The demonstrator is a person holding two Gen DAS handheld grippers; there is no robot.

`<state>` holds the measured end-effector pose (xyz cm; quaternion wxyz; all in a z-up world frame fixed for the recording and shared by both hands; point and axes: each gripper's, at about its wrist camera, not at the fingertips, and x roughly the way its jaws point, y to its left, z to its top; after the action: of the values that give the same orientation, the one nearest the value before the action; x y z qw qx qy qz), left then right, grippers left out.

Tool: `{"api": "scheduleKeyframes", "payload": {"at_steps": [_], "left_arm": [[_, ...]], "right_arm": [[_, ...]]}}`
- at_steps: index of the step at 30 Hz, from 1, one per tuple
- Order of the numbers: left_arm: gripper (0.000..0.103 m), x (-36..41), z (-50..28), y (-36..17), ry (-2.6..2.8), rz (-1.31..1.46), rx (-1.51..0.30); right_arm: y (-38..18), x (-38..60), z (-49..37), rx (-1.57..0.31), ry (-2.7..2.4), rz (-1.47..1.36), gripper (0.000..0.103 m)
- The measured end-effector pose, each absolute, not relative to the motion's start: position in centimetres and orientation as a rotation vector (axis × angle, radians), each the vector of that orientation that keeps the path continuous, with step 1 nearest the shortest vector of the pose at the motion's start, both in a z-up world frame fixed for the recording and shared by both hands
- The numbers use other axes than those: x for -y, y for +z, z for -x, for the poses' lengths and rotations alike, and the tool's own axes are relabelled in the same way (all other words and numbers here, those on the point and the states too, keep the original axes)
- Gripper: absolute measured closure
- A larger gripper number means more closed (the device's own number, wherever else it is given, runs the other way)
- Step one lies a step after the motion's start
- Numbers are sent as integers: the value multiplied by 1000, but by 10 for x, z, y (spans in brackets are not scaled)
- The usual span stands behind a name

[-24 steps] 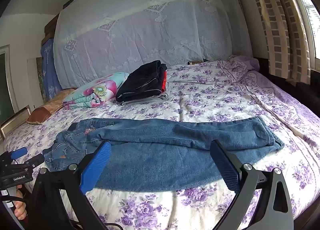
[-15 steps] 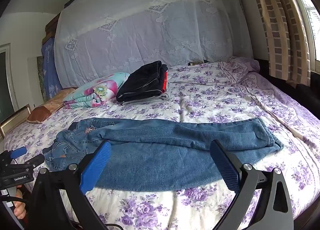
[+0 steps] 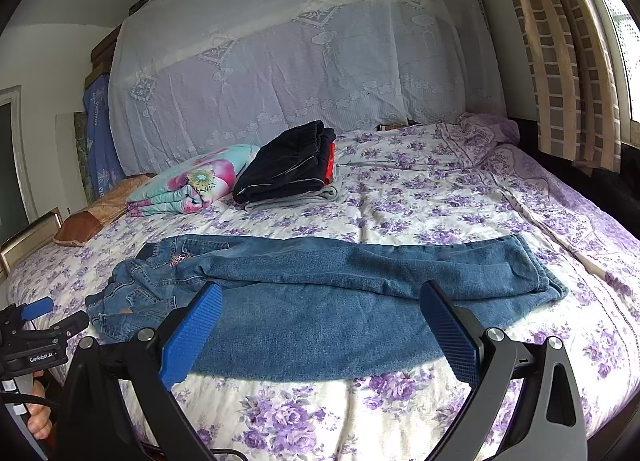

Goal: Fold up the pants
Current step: 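Move both tools toward the blue jeans lying on the bed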

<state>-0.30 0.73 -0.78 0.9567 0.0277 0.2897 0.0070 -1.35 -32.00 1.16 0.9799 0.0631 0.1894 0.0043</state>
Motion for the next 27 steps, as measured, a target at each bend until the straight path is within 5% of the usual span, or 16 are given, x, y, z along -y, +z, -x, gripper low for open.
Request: {"api": "scheduleKeyframes", "payload": {"at_steps": [16,27], "left_arm": [[5,-20,-2,-13,19,-37,-619],[5,-102,-54,-1,110,96,-698]], "right_arm": [[8,322,11,-398,5,-135,3],[-2,331,5,-419,-16,-139,3]]}}
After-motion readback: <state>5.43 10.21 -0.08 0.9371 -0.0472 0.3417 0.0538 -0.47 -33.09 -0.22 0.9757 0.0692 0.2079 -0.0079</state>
